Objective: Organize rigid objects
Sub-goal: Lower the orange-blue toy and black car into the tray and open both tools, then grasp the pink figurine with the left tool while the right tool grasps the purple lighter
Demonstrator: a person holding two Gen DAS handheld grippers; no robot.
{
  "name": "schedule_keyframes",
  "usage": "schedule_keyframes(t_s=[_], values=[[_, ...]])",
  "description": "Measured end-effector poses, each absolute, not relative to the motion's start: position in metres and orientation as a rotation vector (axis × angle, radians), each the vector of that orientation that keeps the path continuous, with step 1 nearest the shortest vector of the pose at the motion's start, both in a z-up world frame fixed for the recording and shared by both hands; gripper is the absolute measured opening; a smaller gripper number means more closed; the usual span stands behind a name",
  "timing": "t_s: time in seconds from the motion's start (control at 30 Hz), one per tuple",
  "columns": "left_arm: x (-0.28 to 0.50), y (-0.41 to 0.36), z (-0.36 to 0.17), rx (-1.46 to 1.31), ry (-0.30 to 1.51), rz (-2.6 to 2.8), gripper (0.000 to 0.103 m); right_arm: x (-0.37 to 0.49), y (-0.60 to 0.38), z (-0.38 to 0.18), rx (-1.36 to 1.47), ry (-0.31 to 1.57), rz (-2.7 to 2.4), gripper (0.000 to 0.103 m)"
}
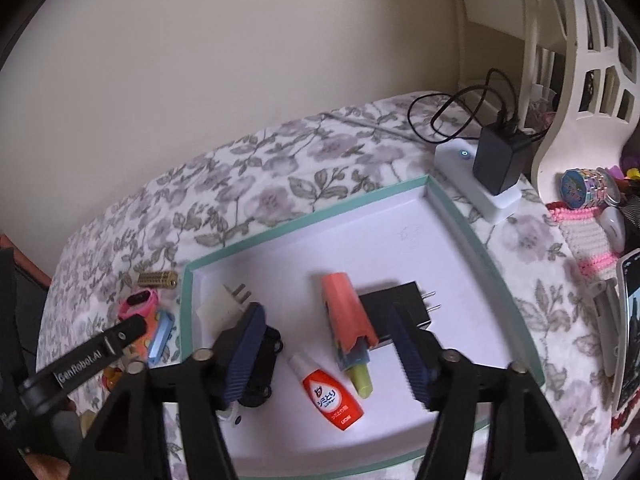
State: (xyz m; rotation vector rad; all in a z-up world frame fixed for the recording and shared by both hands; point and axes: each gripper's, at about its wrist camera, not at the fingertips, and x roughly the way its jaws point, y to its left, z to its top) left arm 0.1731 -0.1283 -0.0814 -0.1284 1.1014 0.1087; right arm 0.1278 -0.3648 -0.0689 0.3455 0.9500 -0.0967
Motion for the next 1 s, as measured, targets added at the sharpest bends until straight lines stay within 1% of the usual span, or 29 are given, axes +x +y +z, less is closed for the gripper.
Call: schedule_keyframes(t_s=[0.07, 0.1, 0.13, 0.37, 0.43, 0.5, 0.63, 0.77, 1.0], values=[[0.174, -0.121, -0.085, -0.125, 1.110, 0.132, 0.087, 0.129, -0.361, -0.074, 0.344, 0.968, -0.087, 0.073], [0.174, -0.117, -0.086, -0.123, 1.116, 0.145, 0.094, 0.129, -0.360, -0.075, 0.345, 0.973, -0.084, 0.076], [0.174, -0.114, -0.086, -0.124, 1.116, 0.155, 0.097, 0.130, -0.358, -0.077, 0.348, 0.979, -0.080, 0.079], [0.170, -0.074, -0.078, -0.203, 1.096, 0.210, 0.097, 0.132, -0.347, -0.086, 0.343, 1.007, -0.057, 0.092], [0.169, -0.062, -0.074, -0.220, 1.082, 0.229, 0.097, 0.133, -0.343, -0.088, 0.337, 1.016, -0.048, 0.098], [0.167, -0.048, -0.069, -0.247, 1.063, 0.248, 0.097, 0.134, -0.337, -0.089, 0.320, 1.021, -0.040, 0.100], [0.163, -0.022, -0.061, -0.302, 1.012, 0.290, 0.097, 0.135, -0.326, -0.087, 0.267, 1.015, -0.034, 0.103], [0.163, -0.003, -0.058, -0.349, 0.994, 0.302, 0.097, 0.136, -0.312, -0.081, 0.260, 1.007, -0.010, 0.103], [0.162, 0.021, -0.061, -0.368, 1.040, 0.302, 0.097, 0.141, -0.267, -0.067, 0.260, 0.988, 0.101, 0.103]])
